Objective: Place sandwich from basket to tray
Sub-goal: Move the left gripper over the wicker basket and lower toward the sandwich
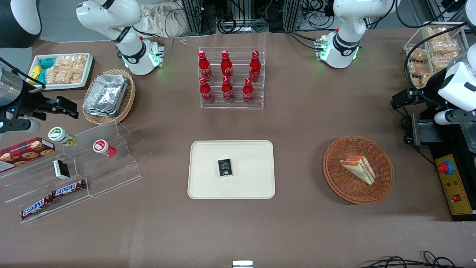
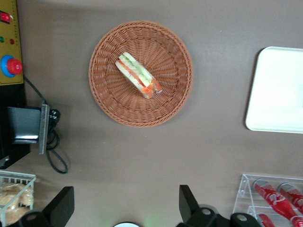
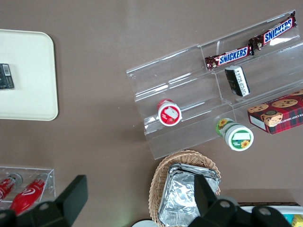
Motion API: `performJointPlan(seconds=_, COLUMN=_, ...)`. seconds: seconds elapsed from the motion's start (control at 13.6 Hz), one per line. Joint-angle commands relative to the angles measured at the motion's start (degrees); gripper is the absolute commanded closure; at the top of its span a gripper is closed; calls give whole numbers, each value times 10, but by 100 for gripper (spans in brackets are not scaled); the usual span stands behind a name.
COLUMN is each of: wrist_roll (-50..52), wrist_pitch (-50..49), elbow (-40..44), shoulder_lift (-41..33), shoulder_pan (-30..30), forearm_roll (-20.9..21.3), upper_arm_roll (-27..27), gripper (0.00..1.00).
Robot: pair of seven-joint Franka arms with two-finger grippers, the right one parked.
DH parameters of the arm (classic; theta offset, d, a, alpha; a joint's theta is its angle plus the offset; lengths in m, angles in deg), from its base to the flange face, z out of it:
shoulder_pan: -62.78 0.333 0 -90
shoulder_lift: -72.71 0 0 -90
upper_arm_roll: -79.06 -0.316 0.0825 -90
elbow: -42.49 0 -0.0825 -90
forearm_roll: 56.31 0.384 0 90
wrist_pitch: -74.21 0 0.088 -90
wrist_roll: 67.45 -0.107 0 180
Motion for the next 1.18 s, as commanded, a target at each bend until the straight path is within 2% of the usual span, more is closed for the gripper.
performJointPlan(seconds=0.0, wrist_roll=0, wrist_pitch=-21, elbow=13, shoulder_lift=4, shoulder_pan=-10, forearm_roll=24, upper_arm_roll=7, gripper=1)
performJointPlan(seconds=0.29, wrist_roll=19, wrist_pitch=1, elbow=9, shoulder_lift=38, shoulder_pan=-9, forearm_roll=22, upper_arm_roll=7, gripper=1)
performJointPlan(seconds=0.44, wrist_roll=69, wrist_pitch=26, elbow=-5, shoulder_lift=65, shoulder_pan=-8, forearm_roll=18, upper_arm_roll=7, gripper=1)
performJointPlan(seconds=0.81, wrist_roll=187, wrist_pitch=255, elbow=-170, shoulder_lift=69, shoulder_pan=-2, forearm_roll=6, upper_arm_roll=4, gripper=1)
performJointPlan(seconds=1.11, wrist_roll=266, wrist_pitch=373, elbow=-214, shoulder_lift=127, shoulder_pan=-1, forearm_roll=5, upper_arm_roll=3, gripper=1)
